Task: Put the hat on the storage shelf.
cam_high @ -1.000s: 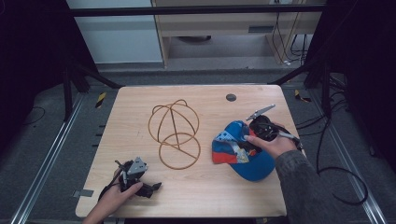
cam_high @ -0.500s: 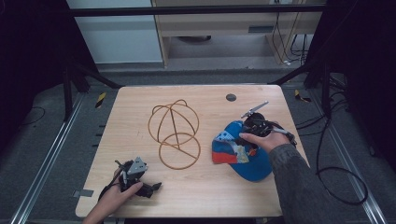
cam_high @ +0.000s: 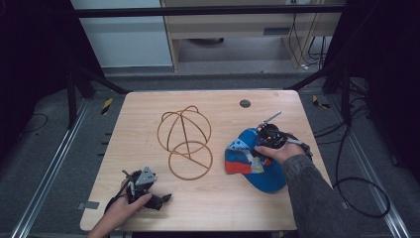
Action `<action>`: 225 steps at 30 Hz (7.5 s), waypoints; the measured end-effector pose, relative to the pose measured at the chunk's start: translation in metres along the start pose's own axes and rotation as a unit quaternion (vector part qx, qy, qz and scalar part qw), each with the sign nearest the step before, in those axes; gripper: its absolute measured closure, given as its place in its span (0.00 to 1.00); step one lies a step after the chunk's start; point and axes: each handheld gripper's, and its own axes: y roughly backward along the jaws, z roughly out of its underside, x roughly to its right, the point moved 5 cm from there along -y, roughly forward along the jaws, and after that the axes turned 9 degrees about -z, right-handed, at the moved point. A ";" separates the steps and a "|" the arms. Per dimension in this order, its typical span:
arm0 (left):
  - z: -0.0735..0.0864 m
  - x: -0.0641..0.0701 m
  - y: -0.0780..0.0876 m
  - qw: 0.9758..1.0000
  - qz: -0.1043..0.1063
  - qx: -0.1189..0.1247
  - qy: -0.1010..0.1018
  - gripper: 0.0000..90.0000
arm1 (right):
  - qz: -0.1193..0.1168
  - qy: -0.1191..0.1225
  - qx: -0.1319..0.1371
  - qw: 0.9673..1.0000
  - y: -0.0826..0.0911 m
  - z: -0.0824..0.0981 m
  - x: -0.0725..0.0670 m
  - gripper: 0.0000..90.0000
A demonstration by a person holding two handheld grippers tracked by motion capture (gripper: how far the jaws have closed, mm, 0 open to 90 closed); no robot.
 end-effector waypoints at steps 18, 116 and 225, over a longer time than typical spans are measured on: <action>0.000 0.000 0.000 1.000 0.000 0.000 0.000 0.00 | -0.022 0.008 0.005 1.000 0.011 0.003 -0.004 1.00; 0.000 0.000 0.000 1.000 0.000 0.001 0.001 0.00 | -0.020 0.213 0.182 0.960 0.147 -0.178 -0.159 1.00; 0.000 0.000 0.000 1.000 0.001 0.002 0.000 0.00 | -0.062 0.206 0.113 0.970 0.047 -0.208 -0.184 0.43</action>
